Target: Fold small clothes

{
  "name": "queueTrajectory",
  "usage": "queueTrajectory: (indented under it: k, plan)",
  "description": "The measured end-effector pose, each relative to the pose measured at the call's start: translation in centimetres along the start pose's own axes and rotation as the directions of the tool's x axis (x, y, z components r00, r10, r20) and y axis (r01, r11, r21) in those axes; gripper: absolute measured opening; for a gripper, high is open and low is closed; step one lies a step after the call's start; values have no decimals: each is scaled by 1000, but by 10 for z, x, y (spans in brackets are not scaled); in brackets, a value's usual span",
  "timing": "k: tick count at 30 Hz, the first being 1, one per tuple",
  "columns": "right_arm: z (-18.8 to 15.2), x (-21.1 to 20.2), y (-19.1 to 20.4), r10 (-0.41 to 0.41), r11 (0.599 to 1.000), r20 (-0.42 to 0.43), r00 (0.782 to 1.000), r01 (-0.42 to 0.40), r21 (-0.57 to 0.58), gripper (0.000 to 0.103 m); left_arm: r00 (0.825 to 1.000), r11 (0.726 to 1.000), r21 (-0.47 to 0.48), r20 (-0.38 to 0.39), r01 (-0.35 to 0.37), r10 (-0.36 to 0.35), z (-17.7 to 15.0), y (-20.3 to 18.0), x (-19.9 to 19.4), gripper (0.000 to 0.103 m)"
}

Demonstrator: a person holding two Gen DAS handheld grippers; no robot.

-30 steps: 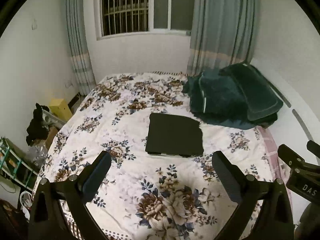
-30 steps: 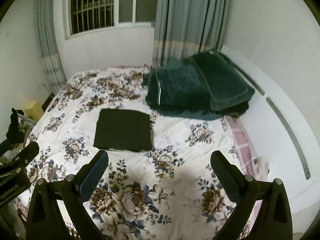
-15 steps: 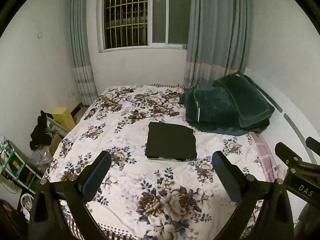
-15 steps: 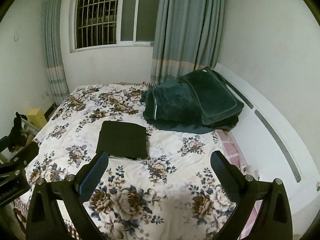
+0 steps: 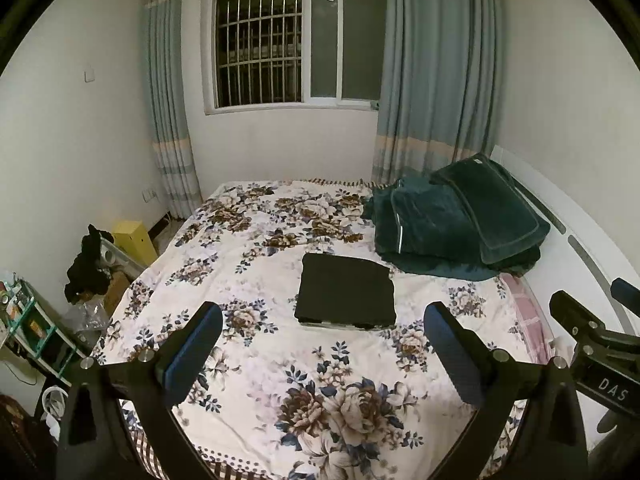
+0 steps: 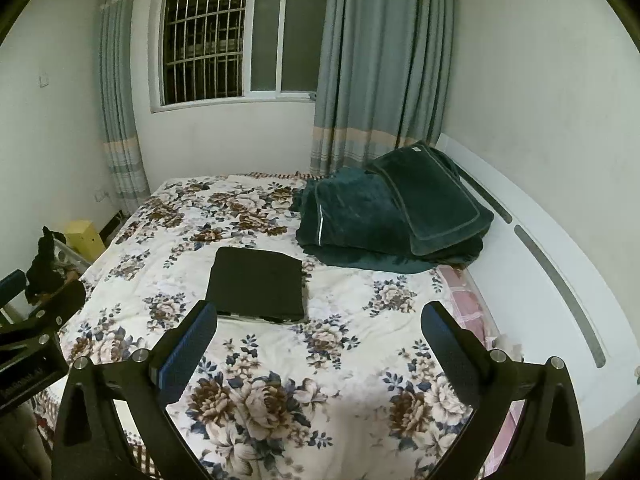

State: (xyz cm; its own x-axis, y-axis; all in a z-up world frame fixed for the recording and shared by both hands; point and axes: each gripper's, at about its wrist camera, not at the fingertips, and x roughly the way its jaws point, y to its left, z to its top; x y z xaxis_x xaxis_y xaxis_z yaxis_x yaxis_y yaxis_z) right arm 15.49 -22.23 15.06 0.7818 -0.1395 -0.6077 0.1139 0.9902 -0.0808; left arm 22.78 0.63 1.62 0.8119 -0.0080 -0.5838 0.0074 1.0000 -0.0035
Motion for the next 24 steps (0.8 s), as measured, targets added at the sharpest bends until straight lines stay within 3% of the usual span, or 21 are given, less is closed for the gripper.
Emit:
queueTrajectory:
  k: [24]
  plan:
    - [2,3,-2,45,999,4,999,-45,-2,103,1000,1000,-13,8,2,-2,2,0,-9,103]
